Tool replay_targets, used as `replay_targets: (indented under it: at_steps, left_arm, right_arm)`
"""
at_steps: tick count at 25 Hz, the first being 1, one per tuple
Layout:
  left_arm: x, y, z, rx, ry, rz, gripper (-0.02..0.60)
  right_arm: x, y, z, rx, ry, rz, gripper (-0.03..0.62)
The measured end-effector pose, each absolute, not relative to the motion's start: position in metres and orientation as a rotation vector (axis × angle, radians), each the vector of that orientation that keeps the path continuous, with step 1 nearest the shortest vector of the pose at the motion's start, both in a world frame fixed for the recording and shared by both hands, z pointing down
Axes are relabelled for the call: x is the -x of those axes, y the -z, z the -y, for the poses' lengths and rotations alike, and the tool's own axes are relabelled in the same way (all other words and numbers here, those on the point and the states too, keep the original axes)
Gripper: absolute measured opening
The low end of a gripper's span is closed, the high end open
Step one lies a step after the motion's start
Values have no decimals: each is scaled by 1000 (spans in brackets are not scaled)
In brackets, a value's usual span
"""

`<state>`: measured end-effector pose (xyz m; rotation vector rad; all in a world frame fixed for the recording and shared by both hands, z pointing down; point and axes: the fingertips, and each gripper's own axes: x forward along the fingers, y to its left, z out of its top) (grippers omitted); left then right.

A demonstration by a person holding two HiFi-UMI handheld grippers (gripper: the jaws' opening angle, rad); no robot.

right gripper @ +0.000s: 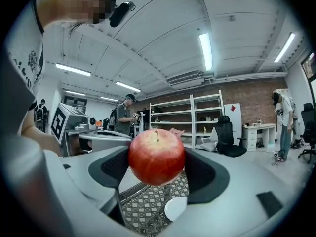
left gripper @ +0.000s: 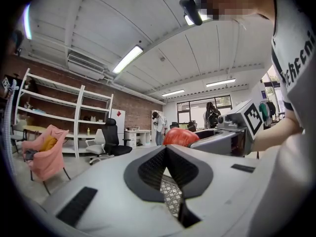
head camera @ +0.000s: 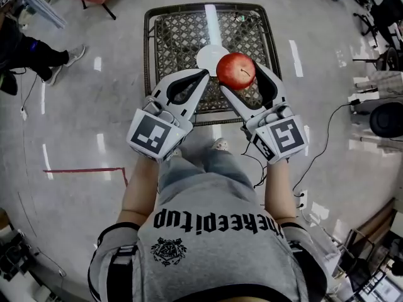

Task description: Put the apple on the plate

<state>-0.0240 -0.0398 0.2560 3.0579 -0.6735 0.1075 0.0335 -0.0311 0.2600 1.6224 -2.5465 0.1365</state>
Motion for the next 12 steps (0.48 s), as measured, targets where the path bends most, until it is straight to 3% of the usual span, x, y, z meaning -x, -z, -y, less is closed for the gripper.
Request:
replay_targets:
  at_steps: [12]
  left_arm:
    - [4, -257, 33, -2975, -150, 863, 21]
  right_arm:
    - [-58, -261, 33, -1480, -139, 2635, 374]
